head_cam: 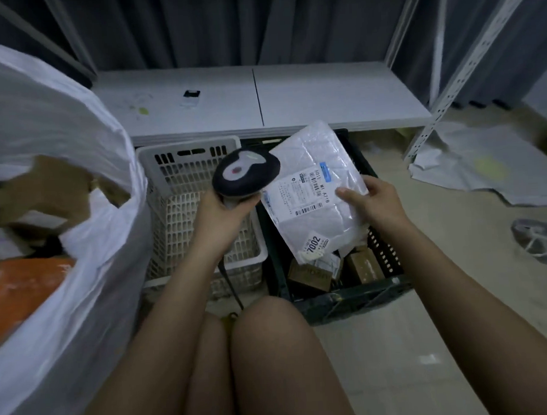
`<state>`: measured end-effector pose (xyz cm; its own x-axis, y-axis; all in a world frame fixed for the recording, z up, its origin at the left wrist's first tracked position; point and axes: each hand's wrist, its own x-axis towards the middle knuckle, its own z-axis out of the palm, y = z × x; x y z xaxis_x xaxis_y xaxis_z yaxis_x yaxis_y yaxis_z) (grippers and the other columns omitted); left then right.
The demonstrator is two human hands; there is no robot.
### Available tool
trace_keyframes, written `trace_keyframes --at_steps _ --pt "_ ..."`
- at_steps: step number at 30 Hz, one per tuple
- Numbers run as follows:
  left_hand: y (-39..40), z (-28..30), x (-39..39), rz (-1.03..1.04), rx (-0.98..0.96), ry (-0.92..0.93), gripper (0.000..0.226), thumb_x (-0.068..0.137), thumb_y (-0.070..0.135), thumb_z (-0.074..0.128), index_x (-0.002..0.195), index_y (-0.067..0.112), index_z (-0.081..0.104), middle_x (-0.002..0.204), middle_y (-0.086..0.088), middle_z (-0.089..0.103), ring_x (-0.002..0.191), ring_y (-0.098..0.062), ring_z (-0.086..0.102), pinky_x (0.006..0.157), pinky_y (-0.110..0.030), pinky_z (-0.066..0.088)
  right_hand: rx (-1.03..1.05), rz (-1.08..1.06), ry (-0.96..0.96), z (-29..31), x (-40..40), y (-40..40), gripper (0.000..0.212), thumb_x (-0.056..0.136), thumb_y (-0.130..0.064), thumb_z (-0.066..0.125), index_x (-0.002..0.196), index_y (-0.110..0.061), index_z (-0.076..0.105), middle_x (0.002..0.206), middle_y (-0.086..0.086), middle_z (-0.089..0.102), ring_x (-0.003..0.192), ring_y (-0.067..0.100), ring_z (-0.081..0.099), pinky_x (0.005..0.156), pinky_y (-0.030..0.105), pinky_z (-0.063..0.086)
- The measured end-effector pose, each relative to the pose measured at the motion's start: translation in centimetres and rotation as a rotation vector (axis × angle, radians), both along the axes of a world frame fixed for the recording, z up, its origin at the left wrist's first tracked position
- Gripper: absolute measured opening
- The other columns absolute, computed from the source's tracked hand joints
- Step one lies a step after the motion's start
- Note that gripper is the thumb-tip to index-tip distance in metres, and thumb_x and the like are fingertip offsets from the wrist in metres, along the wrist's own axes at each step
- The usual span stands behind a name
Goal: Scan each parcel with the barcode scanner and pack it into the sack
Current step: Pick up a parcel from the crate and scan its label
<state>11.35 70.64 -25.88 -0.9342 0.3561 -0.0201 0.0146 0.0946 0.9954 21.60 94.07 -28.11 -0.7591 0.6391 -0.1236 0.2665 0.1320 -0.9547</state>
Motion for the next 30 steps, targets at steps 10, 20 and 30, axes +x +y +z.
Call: trace_keyframes --at_steps 10,20,30 --pt "-3.0 -3.0 -0.7 -0.227 -0.109 -0.031 0.051 0.082 0.0 0.071 0.129 0.012 0.054 0.11 0.016 0.061 0.091 0.017 0.06 0.076 -0.005 0.048 0.236 0.346 -0.28 2.5 -3.8 0.9 0.01 0.087 -0.019 0.072 0.095 -0.018 0.067 0.09 0.009 0.072 0.071 0.025 0.072 0.065 0.042 0.061" --pt "-3.4 -4.4 -1.6 -0.352 -0.168 -0.017 0.059 0.082 0.009 0.073 0.136 0.017 0.051 0.125 0.01 0.062 0.11 0.005 0.059 0.092 -0.012 0.048 0.21 0.375 -0.292 1.8 -5.4 1.0 0.016 0.086 -0.017 0.072 0.101 -0.015 0.067 0.086 0.006 0.072 0.066 0.02 0.071 0.063 0.038 0.06" --pt "-3.6 -4.5 -1.6 -0.365 -0.196 0.014 0.06 0.083 0.014 0.074 0.138 0.02 0.049 0.131 0.01 0.06 0.118 0.0 0.056 0.104 -0.027 0.044 0.186 0.405 -0.255 1.4 -6.4 0.4 0.024 0.085 -0.016 0.074 0.107 -0.006 0.069 0.093 0.011 0.073 0.073 0.024 0.072 0.069 0.042 0.06"
